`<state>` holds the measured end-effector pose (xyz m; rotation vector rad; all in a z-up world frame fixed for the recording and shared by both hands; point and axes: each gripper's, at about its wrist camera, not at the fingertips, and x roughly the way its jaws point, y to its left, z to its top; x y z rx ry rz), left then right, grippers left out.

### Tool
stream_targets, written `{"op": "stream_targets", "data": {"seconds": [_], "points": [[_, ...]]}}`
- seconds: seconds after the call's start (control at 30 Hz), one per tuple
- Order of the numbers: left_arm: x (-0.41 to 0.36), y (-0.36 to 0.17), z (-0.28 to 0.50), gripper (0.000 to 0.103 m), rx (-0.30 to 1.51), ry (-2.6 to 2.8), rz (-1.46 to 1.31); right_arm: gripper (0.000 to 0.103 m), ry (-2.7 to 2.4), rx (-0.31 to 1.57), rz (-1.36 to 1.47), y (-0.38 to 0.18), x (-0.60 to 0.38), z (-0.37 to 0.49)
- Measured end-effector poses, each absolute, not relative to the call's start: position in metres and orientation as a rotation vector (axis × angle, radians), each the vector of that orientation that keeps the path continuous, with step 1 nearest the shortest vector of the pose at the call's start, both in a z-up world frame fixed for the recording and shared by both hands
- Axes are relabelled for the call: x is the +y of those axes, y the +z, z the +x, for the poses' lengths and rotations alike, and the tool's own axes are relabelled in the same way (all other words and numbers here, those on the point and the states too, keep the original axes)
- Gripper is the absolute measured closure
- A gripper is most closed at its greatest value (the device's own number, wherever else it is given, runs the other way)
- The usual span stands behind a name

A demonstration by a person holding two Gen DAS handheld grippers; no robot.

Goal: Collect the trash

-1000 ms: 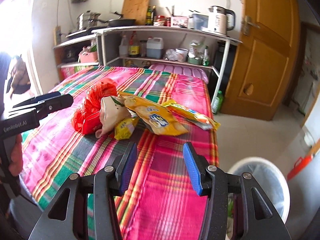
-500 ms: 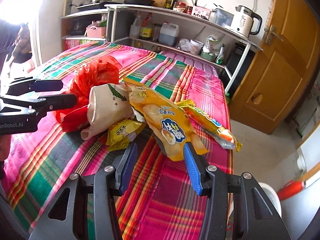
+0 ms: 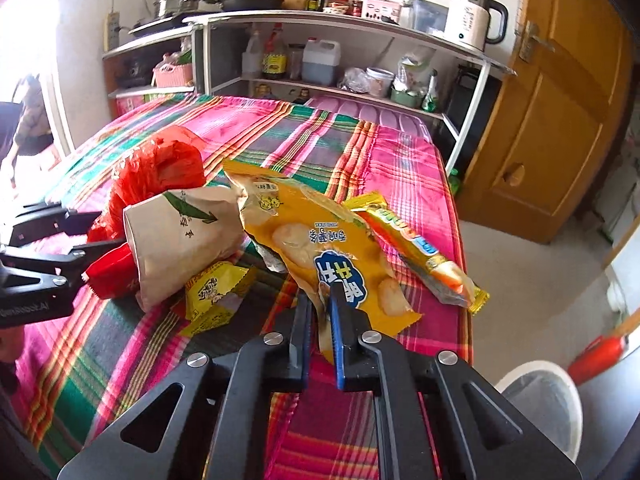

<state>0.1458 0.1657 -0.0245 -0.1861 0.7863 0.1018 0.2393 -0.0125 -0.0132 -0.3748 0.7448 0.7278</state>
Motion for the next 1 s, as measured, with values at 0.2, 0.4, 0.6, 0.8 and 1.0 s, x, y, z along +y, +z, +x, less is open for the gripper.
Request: {"op": "stream_targets", "data": {"seconds": [0.2, 0.4, 0.6, 0.8, 1.0], "points": [[0.163, -0.020, 0.138, 0.063, 0.758, 0.121, -0.186, 0.098, 0.751, 0.740, -0.326, -0.005, -0.018, 0.227], [0.161, -0.010, 0.123, 0.064, 0.705, 0.136, -0.215, 0.099, 0.766, 0.730, -0.269, 0.006, -0.029, 0.214], [0.157, 0.003, 0.109, 0.064, 0.663, 0.145, -0.235, 0.099, 0.760, 0.719, -0.224, 0.015, -0.045, 0.200], [0.149, 0.017, 0.098, 0.064, 0.630, 0.135, -0.238, 0.100, 0.745, 0.700, -0.183, 0.026, -0.066, 0.187], [0.129, 0.030, 0.091, 0.064, 0.602, 0.106, -0.228, 0.100, 0.726, 0.676, -0.153, 0.038, -0.086, 0.177]]}}
